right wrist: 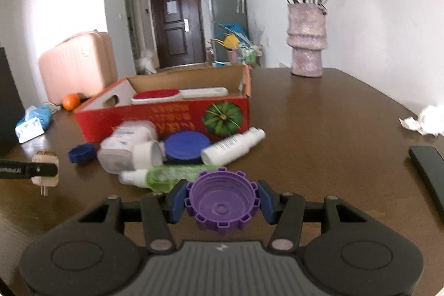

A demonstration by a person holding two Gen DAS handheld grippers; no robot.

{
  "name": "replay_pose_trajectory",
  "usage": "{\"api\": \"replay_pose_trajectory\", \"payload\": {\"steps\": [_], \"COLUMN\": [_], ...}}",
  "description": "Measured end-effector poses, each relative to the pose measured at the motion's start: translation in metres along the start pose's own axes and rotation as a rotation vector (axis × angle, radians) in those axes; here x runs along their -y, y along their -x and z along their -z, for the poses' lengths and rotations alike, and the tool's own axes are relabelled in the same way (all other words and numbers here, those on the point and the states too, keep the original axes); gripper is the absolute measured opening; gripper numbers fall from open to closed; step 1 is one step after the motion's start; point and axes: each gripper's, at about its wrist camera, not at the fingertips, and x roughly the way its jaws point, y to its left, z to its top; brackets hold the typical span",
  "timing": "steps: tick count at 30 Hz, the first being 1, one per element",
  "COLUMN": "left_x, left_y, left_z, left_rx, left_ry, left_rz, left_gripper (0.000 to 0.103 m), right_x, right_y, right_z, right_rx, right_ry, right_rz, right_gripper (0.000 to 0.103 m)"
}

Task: Organize rigid objects
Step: 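Carry the plug adapter and purple cap into the box and release both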

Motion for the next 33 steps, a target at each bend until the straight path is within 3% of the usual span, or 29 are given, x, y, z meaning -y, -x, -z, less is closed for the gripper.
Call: {"api": "replay_pose_trajectory", "payload": {"steps": [8,13,17,22,26,29,33], "left_x": [-0.001,-0.01,-0.02,-0.022,-0.017,-0.018,-0.015], "left_y": [-0.004,-0.041,-0.082,-0.151,-0.193,-0.212,-0.222], "left_z": [-0.052,-0.105,-0.151,-0.182,-0.188,-0.185,-0.185], "left_rx": [0.023,-0.02,-0.068,-0.218,-0.289,-0.314,-0.308], "left_ry": [-0.025,-0.026,-0.031,-0.032,-0.064,-0.081,-0.1], "left_rz": [0.095,0.125,0.122,0.13,0.104,0.081,0.068], "left_gripper": [0.039,0.039,0.039,0.039,0.039,0.04,0.041], "right_x": [-0.013,-0.009,-0.011,-0.006,-0.011,-0.018,-0.025], "right_y": [-0.013,-0.052,-0.093,-0.176,-0.235,-0.263,-0.29], "right_z": [-0.041,-0.093,-0.135,-0.182,-0.194,-0.193,-0.187], "right_rx": [0.026,0.0,-0.025,-0.183,-0.278,-0.326,-0.388], "right_ry": [0.058,0.075,0.13,0.141,0.179,0.239,0.285], "right_rz": [-0.082,-0.145,-0.136,-0.167,-0.121,-0.065,-0.05], "right_gripper": [0.052,0.052,0.052,0.052,0.052,0.052,0.052]}}
